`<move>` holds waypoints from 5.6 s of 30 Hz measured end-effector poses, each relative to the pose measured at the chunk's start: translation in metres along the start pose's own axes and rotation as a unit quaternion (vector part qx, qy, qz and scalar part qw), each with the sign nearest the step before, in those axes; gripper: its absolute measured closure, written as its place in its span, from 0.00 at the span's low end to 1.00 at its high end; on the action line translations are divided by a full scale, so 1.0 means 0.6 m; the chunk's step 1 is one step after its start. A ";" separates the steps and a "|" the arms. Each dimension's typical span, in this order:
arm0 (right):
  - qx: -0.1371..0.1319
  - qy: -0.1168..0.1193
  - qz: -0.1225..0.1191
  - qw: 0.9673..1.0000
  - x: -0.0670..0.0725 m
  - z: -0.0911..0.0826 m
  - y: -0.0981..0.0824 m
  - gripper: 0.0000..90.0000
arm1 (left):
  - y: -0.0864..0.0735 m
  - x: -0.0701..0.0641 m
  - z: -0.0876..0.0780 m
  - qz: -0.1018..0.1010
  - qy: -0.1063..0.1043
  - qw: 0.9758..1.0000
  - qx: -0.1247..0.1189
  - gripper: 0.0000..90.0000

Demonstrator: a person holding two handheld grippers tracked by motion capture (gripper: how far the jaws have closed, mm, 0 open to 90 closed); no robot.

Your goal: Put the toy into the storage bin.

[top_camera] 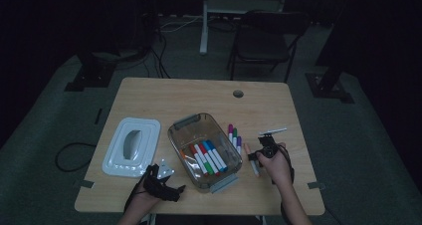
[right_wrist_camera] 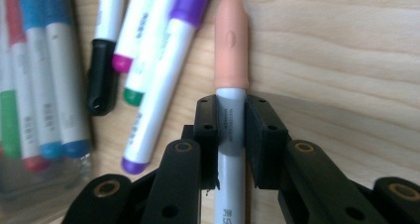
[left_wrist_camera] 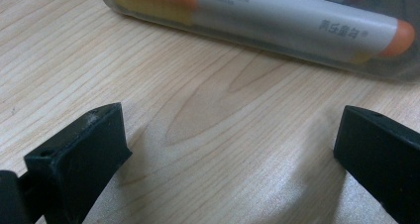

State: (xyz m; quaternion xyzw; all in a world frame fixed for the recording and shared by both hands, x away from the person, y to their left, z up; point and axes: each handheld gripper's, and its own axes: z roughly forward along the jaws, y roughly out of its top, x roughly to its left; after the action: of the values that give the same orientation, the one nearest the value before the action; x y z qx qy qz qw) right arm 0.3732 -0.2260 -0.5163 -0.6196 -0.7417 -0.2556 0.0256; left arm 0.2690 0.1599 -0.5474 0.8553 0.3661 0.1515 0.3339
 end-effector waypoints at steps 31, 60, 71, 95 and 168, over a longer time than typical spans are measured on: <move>-0.122 0.112 -0.076 0.983 0.128 -0.183 0.068 0.85 | 0.000 0.000 0.000 -0.001 0.000 1.000 -0.001 0.01; -0.033 0.153 -0.171 0.973 0.322 -0.080 0.090 0.85 | 0.001 0.000 0.000 0.000 -0.001 1.000 0.001 0.01; 0.017 0.141 -0.168 0.976 0.333 -0.014 0.084 0.85 | 0.001 0.000 0.000 -0.001 -0.001 1.000 0.001 0.01; 0.111 0.098 -0.168 0.974 0.352 0.085 0.069 0.85 | 0.000 0.000 0.000 -0.001 0.000 1.000 -0.001 0.01; -0.024 0.002 -0.011 1.000 0.024 0.031 0.042 0.84 | 0.000 0.000 0.000 -0.001 0.000 1.000 -0.001 0.01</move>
State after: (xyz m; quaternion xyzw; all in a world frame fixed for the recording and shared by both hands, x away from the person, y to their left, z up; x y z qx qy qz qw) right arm 0.3987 -0.2029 -0.5186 -0.6116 -0.7419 -0.2747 0.0090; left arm 0.2692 0.1597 -0.5475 0.8547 0.3669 0.1511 0.3349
